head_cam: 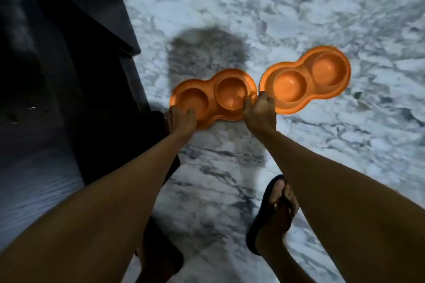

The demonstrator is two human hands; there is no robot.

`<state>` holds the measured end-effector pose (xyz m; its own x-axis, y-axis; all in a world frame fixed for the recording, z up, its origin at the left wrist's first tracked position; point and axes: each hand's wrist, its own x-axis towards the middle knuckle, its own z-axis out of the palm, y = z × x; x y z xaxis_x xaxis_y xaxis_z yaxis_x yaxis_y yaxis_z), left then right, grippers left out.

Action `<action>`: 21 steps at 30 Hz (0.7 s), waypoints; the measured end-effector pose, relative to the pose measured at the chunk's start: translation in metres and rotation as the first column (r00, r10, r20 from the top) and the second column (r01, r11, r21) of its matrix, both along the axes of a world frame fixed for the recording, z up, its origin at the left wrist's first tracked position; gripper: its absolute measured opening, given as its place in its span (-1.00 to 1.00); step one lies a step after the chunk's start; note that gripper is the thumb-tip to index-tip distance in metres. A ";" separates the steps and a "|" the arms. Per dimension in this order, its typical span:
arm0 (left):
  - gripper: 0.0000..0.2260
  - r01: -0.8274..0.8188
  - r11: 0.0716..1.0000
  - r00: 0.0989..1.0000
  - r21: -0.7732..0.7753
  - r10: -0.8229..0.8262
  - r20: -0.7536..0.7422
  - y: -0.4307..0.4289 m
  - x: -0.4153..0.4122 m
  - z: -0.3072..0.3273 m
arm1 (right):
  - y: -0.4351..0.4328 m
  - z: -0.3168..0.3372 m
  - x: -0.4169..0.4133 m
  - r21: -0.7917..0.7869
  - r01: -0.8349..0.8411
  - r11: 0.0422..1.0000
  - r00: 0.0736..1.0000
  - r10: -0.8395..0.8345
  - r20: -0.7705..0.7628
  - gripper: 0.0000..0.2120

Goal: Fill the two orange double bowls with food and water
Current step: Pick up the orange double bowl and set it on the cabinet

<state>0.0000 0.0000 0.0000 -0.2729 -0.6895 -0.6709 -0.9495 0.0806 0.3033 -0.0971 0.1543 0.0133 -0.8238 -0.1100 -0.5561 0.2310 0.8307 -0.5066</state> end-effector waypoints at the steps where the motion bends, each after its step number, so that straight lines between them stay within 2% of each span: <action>1: -0.48 -0.050 0.999 0.999 0.010 0.050 0.001 0.001 0.000 -0.011 | -0.002 -0.011 0.001 0.007 0.054 0.999 0.998 -0.054 0.020 -0.58; 5: -0.44 -0.223 0.975 0.975 -0.019 0.222 -0.029 -0.002 0.000 -0.053 | -0.010 -0.052 0.000 0.032 0.201 0.979 0.974 -0.203 0.096 -0.51; 12: -0.47 -0.306 0.951 0.951 -0.042 0.303 -0.055 -0.004 -0.001 -0.074 | -0.019 -0.075 -0.004 0.088 0.257 0.962 0.960 -0.265 0.087 -0.52; 16: -0.56 -0.349 0.936 0.937 -0.050 0.348 -0.031 0.001 -0.008 -0.051 | -0.013 -0.056 -0.010 0.100 0.301 0.948 0.951 -0.307 0.049 -0.47; 21: -0.61 -0.342 0.939 0.938 -0.028 0.339 -0.064 0.008 -0.030 0.044 | 0.002 0.041 -0.033 0.054 0.334 0.941 0.942 -0.336 0.030 -0.45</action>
<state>-0.0295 0.0083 0.0443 -0.0547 -0.7725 -0.6326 -0.9032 -0.2319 0.3612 -0.1305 0.1562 0.0538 -0.7868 0.1957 -0.5853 0.5180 0.7250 -0.4539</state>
